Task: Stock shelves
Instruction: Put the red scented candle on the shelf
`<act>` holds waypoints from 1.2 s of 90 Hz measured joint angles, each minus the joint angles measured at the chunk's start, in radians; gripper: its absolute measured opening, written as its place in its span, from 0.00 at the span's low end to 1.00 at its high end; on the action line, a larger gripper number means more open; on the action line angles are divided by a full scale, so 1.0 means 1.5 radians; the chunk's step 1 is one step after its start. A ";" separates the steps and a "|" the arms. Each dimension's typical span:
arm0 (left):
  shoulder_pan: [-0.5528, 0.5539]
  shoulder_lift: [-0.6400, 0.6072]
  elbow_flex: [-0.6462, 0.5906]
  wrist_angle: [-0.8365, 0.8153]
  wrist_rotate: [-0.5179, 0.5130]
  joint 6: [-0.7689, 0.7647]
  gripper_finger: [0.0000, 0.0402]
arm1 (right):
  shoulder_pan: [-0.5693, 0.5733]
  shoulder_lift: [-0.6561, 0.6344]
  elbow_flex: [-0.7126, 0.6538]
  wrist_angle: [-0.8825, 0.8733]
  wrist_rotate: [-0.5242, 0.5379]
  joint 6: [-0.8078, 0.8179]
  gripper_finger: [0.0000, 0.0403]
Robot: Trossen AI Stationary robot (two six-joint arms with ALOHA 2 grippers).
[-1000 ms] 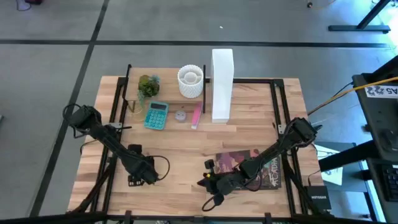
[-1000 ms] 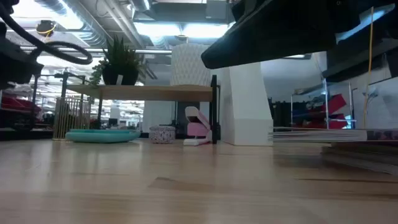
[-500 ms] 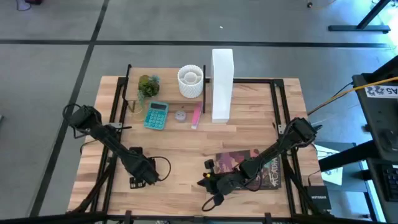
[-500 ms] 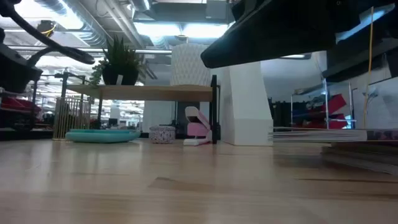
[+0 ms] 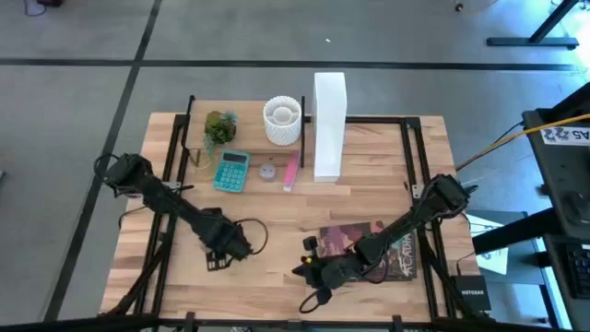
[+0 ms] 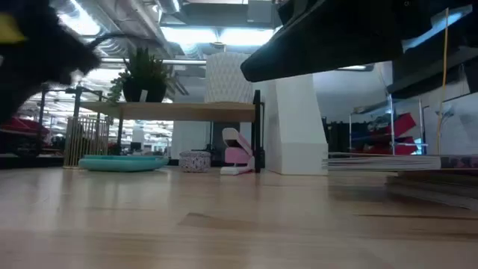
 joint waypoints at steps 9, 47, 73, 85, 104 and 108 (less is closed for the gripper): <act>0.052 0.000 0.068 -0.064 -0.062 0.027 0.64 | 0.002 0.000 0.000 -0.005 -0.001 -0.001 0.00; 0.345 0.000 0.285 -0.188 -0.241 0.284 0.64 | 0.055 0.000 0.000 -0.016 0.006 0.019 0.00; 0.525 0.000 0.301 -0.107 -0.273 0.433 0.63 | 0.060 0.000 0.000 -0.014 0.014 0.049 0.00; 0.565 0.000 0.301 -0.047 -0.271 0.483 0.63 | 0.060 0.000 0.000 -0.014 0.039 0.054 0.00; 0.591 0.003 0.301 -0.026 -0.257 0.517 0.62 | 0.060 0.000 0.000 -0.015 0.049 0.093 0.00; 0.591 0.003 0.301 -0.026 -0.252 0.518 0.61 | 0.060 0.000 0.000 -0.016 0.049 0.101 0.00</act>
